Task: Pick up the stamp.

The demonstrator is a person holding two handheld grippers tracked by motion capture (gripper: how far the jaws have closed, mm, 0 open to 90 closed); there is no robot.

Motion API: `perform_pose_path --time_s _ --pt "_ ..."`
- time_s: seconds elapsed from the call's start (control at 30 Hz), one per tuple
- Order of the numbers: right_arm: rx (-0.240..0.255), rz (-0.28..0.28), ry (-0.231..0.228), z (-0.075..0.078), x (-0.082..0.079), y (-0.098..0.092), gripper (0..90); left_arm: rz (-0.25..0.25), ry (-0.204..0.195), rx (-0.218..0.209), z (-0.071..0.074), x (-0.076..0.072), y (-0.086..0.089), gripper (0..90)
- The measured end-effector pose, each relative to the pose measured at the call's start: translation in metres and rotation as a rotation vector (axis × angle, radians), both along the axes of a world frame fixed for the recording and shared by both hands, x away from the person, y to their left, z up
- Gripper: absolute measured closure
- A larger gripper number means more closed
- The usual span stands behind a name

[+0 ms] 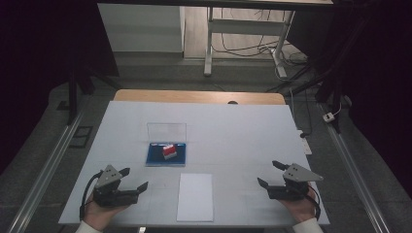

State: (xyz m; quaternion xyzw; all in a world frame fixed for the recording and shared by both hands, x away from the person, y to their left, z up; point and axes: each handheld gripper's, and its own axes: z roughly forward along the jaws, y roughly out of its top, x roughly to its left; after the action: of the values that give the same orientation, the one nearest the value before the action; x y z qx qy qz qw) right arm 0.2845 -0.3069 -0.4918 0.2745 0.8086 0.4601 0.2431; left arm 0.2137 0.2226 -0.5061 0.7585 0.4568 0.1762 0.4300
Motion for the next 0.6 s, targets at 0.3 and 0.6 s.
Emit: perform_pose_path --time_s 0.3,0.6 --pt "-0.002 -0.006 0.004 -0.002 0.002 0.0 18.4 -0.001 -0.003 0.01 0.003 0.0 0.001 15.5" --pt "-0.006 -0.008 0.002 -0.003 0.004 0.001 19.2 -0.018 -0.006 0.015 0.013 0.004 0.002 17.3"
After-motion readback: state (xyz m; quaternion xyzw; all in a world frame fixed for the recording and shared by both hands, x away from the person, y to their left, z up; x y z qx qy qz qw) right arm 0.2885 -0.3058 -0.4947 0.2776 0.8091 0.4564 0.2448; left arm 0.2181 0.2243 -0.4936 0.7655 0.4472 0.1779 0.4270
